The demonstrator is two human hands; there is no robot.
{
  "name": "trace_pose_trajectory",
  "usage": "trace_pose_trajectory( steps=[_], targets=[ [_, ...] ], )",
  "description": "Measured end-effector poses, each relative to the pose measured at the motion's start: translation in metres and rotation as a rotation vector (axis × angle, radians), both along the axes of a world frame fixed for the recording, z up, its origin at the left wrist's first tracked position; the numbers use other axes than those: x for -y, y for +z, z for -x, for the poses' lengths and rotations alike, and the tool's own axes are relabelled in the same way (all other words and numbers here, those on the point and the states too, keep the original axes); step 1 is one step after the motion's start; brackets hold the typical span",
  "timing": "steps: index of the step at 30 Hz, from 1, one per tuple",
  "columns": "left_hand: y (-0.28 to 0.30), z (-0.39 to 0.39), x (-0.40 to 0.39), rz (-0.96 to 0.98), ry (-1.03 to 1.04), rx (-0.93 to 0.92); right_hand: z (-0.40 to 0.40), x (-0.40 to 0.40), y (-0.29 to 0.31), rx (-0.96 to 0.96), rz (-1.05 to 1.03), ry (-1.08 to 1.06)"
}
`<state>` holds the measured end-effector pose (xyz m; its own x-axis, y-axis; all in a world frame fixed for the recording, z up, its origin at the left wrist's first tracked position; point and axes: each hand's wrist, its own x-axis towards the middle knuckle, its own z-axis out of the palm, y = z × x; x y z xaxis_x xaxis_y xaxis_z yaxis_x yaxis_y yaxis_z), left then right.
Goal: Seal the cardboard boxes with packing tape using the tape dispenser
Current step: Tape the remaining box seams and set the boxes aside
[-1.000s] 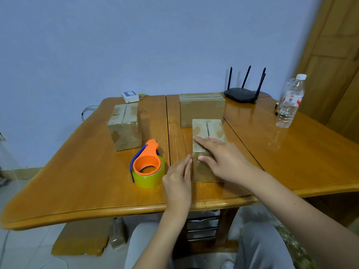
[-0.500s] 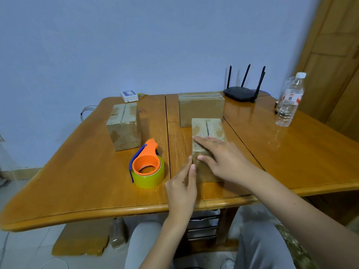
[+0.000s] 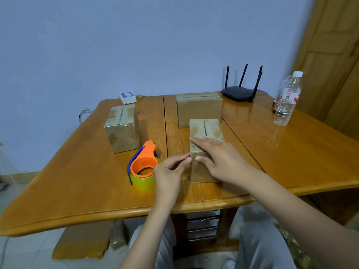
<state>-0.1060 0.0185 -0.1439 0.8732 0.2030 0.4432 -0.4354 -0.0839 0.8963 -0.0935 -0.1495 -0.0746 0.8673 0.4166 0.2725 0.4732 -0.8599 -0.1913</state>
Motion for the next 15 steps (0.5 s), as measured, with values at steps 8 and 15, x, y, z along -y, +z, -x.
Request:
trace_pose_trajectory(
  steps=[8,15],
  targets=[
    [-0.013,0.002,0.007,-0.092,0.074,0.088,0.002,-0.001,0.001,0.033,0.022,0.027],
    [-0.001,0.003,-0.005,-0.096,-0.019,-0.039,0.003,0.000,0.002,0.024,0.010,0.030]
  ],
)
